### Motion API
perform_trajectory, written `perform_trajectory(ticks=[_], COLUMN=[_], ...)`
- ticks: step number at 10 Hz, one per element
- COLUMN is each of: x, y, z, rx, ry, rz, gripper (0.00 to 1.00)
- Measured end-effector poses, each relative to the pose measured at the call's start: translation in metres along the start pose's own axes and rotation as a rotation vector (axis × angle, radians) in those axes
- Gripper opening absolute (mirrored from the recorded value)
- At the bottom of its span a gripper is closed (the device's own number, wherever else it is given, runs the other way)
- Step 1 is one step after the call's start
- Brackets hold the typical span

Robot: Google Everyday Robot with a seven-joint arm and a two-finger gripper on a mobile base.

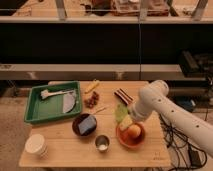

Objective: Place banana in table surface

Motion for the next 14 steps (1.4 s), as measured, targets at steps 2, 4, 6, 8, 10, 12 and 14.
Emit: perform_trajectory(ticks=[2,4,6,8,10,12,14], x=[0.0,0.0,0.001,0.024,0.062,0.118,0.17], y=[0.0,0.0,0.001,0.0,0.004,0.007,0.01], z=[0.0,0.0,-0.001,-0.009,-0.018,-0.027,-0.036], rx=[0.0,0.0,-0.006,-0.029,-0.048,-0.051,-0.025], ry=[0.0,0.0,0.002,0.021,0.043,0.081,0.155], rz=[0.0,0.0,0.006,0.039,0.087,0.144,0.229], gripper=[0.8,0.8,0.8,0.8,0.8,0.8,0.8])
